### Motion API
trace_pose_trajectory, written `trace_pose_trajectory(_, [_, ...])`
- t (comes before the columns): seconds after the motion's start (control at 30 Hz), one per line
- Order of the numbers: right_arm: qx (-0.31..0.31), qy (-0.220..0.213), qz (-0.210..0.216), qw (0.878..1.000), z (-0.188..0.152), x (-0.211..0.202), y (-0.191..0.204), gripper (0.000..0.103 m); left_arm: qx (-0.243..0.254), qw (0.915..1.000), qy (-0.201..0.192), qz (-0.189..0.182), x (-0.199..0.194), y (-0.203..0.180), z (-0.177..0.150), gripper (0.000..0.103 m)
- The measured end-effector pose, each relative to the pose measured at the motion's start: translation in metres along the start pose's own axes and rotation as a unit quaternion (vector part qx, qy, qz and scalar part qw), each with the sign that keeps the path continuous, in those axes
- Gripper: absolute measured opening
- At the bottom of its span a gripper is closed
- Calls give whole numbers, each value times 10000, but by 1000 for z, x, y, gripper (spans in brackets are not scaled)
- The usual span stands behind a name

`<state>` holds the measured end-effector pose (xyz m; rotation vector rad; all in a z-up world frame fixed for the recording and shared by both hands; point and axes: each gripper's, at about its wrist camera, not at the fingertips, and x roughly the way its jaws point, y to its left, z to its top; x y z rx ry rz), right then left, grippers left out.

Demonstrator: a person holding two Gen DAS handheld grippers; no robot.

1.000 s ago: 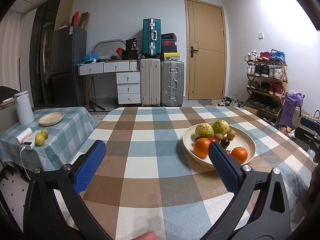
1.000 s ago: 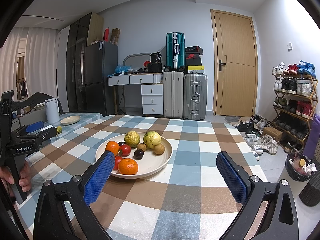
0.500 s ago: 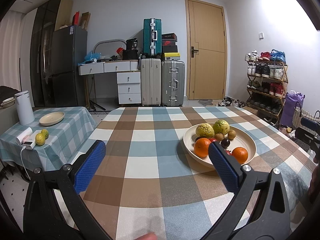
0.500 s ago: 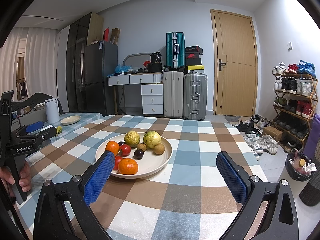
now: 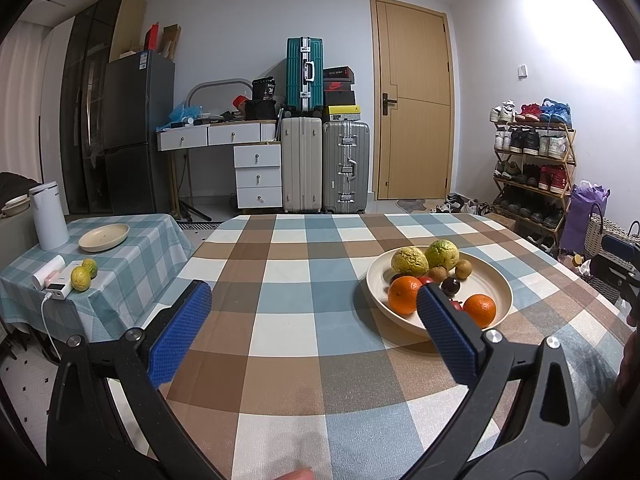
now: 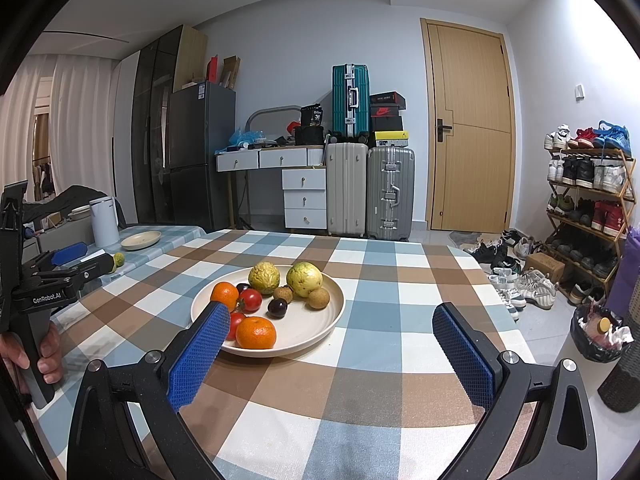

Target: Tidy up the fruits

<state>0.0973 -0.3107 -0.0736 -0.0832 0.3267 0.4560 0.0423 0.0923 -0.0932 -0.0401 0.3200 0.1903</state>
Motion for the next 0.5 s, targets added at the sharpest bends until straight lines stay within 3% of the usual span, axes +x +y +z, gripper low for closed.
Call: trace_pose_trajectory(0.5, [1, 1, 0, 10000, 0, 0, 0, 103, 28, 10000, -16, -50, 2, -3, -2, 102])
